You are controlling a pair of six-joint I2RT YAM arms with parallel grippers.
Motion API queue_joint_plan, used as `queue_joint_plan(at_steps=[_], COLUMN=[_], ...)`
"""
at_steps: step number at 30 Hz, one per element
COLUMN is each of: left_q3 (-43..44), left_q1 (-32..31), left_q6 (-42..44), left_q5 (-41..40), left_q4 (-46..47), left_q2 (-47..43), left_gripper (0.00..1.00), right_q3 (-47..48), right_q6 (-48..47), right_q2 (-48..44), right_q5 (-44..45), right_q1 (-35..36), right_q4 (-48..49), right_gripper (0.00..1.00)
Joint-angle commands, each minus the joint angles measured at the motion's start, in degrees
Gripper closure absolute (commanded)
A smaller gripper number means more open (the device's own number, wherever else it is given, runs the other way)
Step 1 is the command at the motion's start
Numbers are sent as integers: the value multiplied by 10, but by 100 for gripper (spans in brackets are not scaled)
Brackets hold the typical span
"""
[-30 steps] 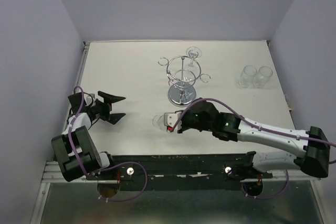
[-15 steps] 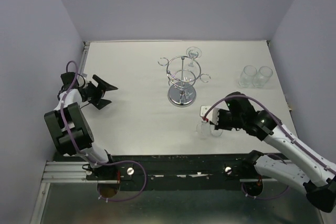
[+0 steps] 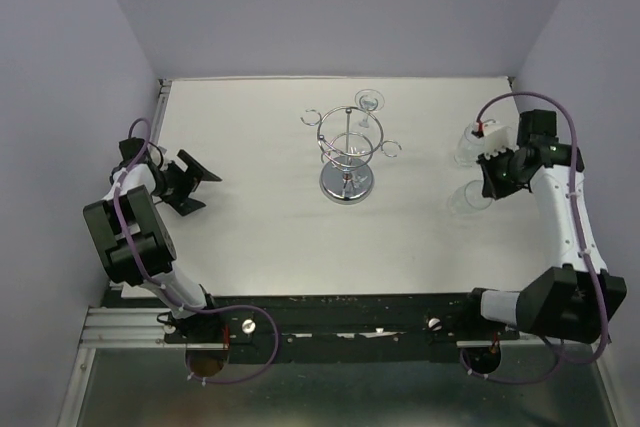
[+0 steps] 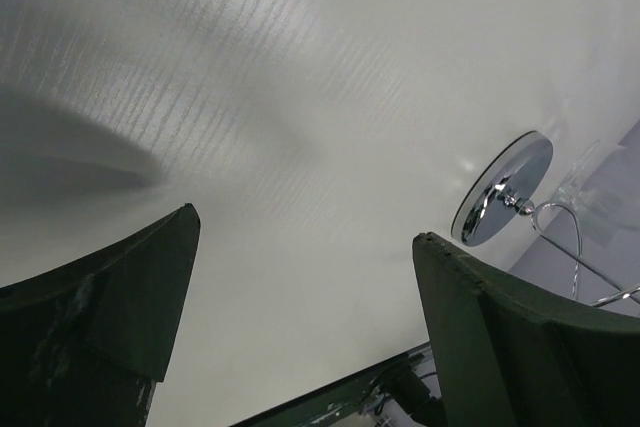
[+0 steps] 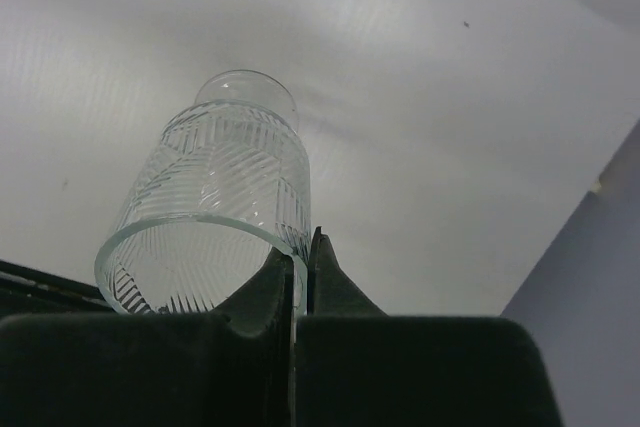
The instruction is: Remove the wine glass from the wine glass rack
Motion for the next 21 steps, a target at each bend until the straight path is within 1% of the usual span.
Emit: queue_joint_plan(at_steps=[1, 3, 5, 7, 16, 21], left_q3=[6, 0, -2, -1, 3, -50], left_q1=[3, 3, 3, 3, 3, 2], left_q6=[9, 9, 8, 9, 17, 3], left_q5=[-8, -7, -6, -4, 2, 21], left_q4=[4, 11, 18, 19, 26, 45], left_q2=[5, 3, 1, 4, -14, -33], left_gripper=[1, 1, 1, 1, 1, 1], right_q3=[79, 96, 110, 130, 245, 303], right_q6=[101, 114, 110, 110, 100, 83], right_q2=[63, 75, 96, 123, 254, 322], right_q5=[63, 81, 103, 104, 154, 159], right_q1=[-84, -114, -124, -133, -153, -163], right_q4=[-34, -25, -29, -44, -63, -62], right_gripper=[99, 99, 99, 99, 99, 99])
